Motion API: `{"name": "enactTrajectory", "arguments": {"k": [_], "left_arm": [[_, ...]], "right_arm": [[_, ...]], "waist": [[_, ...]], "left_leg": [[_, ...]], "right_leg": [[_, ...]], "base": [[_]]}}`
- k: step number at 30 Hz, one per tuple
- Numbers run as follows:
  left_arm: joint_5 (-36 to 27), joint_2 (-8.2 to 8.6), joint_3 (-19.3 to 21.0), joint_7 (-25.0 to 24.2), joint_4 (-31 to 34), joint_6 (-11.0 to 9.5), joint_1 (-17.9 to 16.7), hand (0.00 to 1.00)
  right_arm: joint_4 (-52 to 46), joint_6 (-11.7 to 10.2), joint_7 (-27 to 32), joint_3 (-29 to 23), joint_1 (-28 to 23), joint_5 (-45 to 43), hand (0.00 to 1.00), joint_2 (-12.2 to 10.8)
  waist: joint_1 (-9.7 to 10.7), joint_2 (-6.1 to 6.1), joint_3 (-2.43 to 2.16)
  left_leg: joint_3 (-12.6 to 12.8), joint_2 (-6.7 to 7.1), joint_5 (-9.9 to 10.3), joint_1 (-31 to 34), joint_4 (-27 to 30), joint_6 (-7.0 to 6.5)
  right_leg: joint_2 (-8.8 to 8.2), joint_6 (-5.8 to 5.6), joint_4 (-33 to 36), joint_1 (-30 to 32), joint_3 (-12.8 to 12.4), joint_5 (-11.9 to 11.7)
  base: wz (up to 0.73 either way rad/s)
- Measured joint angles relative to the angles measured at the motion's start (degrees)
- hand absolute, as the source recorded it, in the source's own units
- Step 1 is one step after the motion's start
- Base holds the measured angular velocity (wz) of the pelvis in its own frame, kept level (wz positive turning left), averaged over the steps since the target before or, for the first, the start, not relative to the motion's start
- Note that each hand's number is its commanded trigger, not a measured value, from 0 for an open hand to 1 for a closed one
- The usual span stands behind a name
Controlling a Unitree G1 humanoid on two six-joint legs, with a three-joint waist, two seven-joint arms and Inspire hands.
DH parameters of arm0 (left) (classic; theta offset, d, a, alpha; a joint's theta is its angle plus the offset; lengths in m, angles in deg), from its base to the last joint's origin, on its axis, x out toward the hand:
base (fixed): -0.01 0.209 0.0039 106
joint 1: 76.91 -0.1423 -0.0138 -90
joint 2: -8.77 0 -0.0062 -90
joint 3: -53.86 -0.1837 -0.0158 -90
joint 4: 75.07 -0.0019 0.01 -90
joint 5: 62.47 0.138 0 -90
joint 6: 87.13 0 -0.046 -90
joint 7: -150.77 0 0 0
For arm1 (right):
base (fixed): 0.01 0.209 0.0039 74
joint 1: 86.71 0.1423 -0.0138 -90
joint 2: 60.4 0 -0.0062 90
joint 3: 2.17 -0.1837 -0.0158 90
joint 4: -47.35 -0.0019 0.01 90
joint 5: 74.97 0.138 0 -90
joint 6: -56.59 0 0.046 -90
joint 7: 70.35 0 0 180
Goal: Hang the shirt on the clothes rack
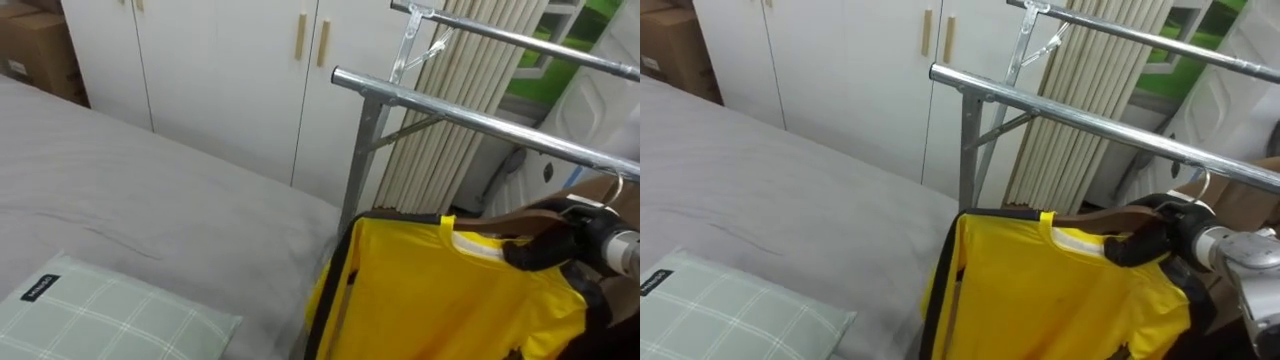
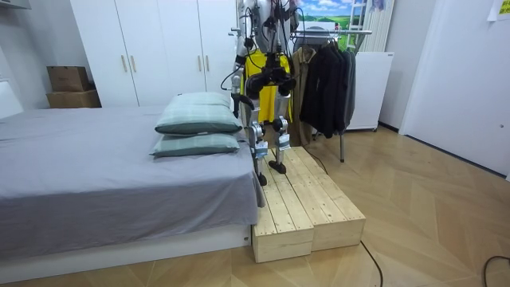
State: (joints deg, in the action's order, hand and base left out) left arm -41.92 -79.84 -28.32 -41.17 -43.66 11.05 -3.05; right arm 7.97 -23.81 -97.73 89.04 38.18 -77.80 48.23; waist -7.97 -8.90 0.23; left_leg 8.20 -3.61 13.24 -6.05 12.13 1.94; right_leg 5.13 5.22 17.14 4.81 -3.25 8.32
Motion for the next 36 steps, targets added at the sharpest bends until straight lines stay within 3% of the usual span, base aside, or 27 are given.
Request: {"name": "enactTrajectory", "arguments": {"k": [5,6,8,10,12,14,15,17,18,19,22,26,27,28,30,31,34,36], "left_arm": [[0.3,-0.11,0.3,0.1,0.0,0.0,-0.2,0.00],[0.3,-0.12,0.5,0.0,0.0,0.0,-0.2,0.00],[0.2,-0.12,1.0,-0.3,0.1,0.0,-0.2,0.00],[0.4,-0.11,1.3,-1.3,0.1,0.0,-0.4,0.00],[1.1,0.07,1.3,-2.2,-0.1,0.3,-0.5,0.00],[1.7,0.23,1.3,-2.7,0.0,0.8,-1.3,0.00],[2.8,0.22,1.4,-2.7,0.1,1.1,-2.1,0.00],[4.6,0.19,1.7,-2.7,0.1,1.7,-2.9,0.00],[5.3,0.20,1.7,-2.8,0.1,1.8,-3.6,0.00],[5.6,0.19,2.2,-3.0,0.1,1.8,-4.1,0.00],[6.1,0.11,2.7,-3.5,-0.7,1.7,-3.6,0.00],[5.9,0.13,2.7,-3.5,-1.7,1.3,-1.8,0.00],[5.9,0.08,2.7,-3.4,-1.8,1.0,-1.0,0.00],[5.8,0.04,2.7,-3.4,-1.8,1.1,-0.5,0.00],[4.9,0.04,2.5,-3.4,-2.3,1.1,0.4,0.00],[4.8,0.04,2.5,-3.6,-2.5,1.2,0.6,0.00],[4.9,0.06,2.4,-3.9,-3.2,1.1,1.4,0.00],[4.9,0.20,1.8,-3.9,-3.7,1.0,1.8,0.00]], "right_arm": [[0.0,0.0,0.0,0.0,0.1,-0.1,1.00,0.1],[0.0,0.0,0.1,0.0,0.1,-0.7,1.00,0.1],[0.0,0.0,0.0,0.0,0.1,-2.8,1.00,0.2],[-0.4,0.0,-0.2,0.0,0.1,-4.5,1.00,0.5],[-0.4,0.5,-0.3,0.0,0.1,-4.9,1.00,1.2],[-0.3,0.5,-0.3,0.0,0.4,-5.0,1.00,1.5],[0.0,0.6,-0.4,0.0,0.5,-5.0,1.00,1.5],[0.0,1.0,-1.1,0.0,0.5,-5.9,1.00,1.5],[0.0,1.3,-1.6,0.0,0.4,-6.3,1.00,1.4],[0.0,1.4,-1.5,0.1,0.5,-6.3,1.00,1.4],[-0.5,2.2,-1.5,0.0,0.5,-6.3,1.00,1.4],[-2.1,1.8,-1.4,0.0,0.5,-3.6,1.00,1.7],[-2.0,1.0,-1.3,0.0,0.5,-2.3,1.00,1.9],[-2.0,0.3,-1.2,0.0,0.5,-1.5,1.00,2.0],[-2.1,-0.3,-1.2,0.0,0.5,-1.1,1.00,2.2],[-2.1,-0.5,-1.2,0.0,0.5,-0.6,1.00,2.5],[-2.1,-1.0,-1.0,0.0,0.5,-0.4,1.00,2.6],[-2.1,-1.3,-1.0,0.0,0.5,-0.4,1.00,2.7]], "waist": [[-0.7,-0.35,0.14],[-1.4,-0.35,0.35],[-1.6,-0.23,0.44],[-1.3,-0.21,0.42],[-0.9,-0.15,0.33],[-0.9,-0.05,0.38],[-1.1,0.15,0.23],[-1.2,0.10,0.15],[-1.9,-0.09,-0.03],[-1.9,-0.21,-0.61],[-0.9,-1.29,-0.89],[0.6,-1.81,-0.67],[0.9,-1.86,-0.34],[1.3,-2.04,-0.24],[1.5,-2.12,-0.14],[1.5,-1.85,0.20],[1.4,-0.91,0.67],[1.0,0.17,0.61]], "left_leg": [[-0.4,0.17,0.6,-0.6,2.3,0.57],[-0.1,-0.09,1.0,-0.3,3.8,1.04],[0.2,-0.81,1.8,1.2,7.6,1.47],[-0.7,-1.22,1.9,6.0,16.1,1.46],[-3.9,-0.34,2.5,10.3,19.8,0.76],[-4.2,0.56,2.3,14.4,18.5,0.65],[-4.5,1.48,1.2,16.6,14.9,0.60],[-5.1,2.60,-3.5,18.4,7.8,0.46],[-5.3,3.07,-7.7,18.2,4.2,0.15],[-5.7,3.41,-10.8,17.4,2.1,-0.32],[-5.7,4.28,-14.4,16.0,0.8,-1.54],[-4.2,5.33,-12.2,14.1,2.2,-2.45],[-3.8,5.59,-11.2,13.5,2.7,-2.64],[-3.7,5.99,-10.3,13.4,3.5,-2.92],[-3.5,6.31,-8.7,13.7,5.1,-3.08],[-3.4,6.19,-7.3,14.1,6.8,-3.27],[-3.3,5.62,-6.1,14.5,8.0,-3.35],[-3.6,4.94,-6.2,14.9,8.3,-3.29]], "right_leg": [[-0.29,0.64,4.1,0.1,0.4,2.7],[-0.17,0.96,4.8,0.1,0.3,3.4],[0.08,1.28,5.7,0.1,0.2,4.6],[0.02,1.75,6.8,-0.3,0.0,5.7],[-0.30,1.98,6.8,-0.9,0.1,6.2],[-0.46,2.19,6.2,-2.1,0.1,6.4],[-0.49,2.49,5.7,-3.1,0.1,6.6],[-0.44,2.97,5.8,-4.1,0.0,7.4],[-0.31,3.09,5.8,-5.0,-0.7,7.9],[-0.28,2.92,5.7,-5.4,-1.1,8.1],[-0.78,2.81,5.6,-5.9,-1.9,9.1],[-2.60,1.13,4.0,-8.4,-1.3,10.2],[-3.60,-0.50,4.4,-8.8,0.7,11.2],[-4.67,-2.40,5.3,-8.7,3.2,12.2],[-5.95,-5.31,7.3,-7.9,5.6,13.8],[-6.35,-6.05,8.4,-7.7,7.8,13.9],[-6.93,-6.59,10.6,-6.4,13.4,12.4],[-6.44,-5.65,8.2,-7.1,14.8,11.4]], "base": [[0.04],[-0.04],[0.03],[0.25],[0.29],[0.02],[-0.06],[-0.14],[-0.34],[-0.33],[-0.17],[-0.13],[-0.09],[-0.07],[-0.09],[-0.10],[-0.16],[-0.16]]}}
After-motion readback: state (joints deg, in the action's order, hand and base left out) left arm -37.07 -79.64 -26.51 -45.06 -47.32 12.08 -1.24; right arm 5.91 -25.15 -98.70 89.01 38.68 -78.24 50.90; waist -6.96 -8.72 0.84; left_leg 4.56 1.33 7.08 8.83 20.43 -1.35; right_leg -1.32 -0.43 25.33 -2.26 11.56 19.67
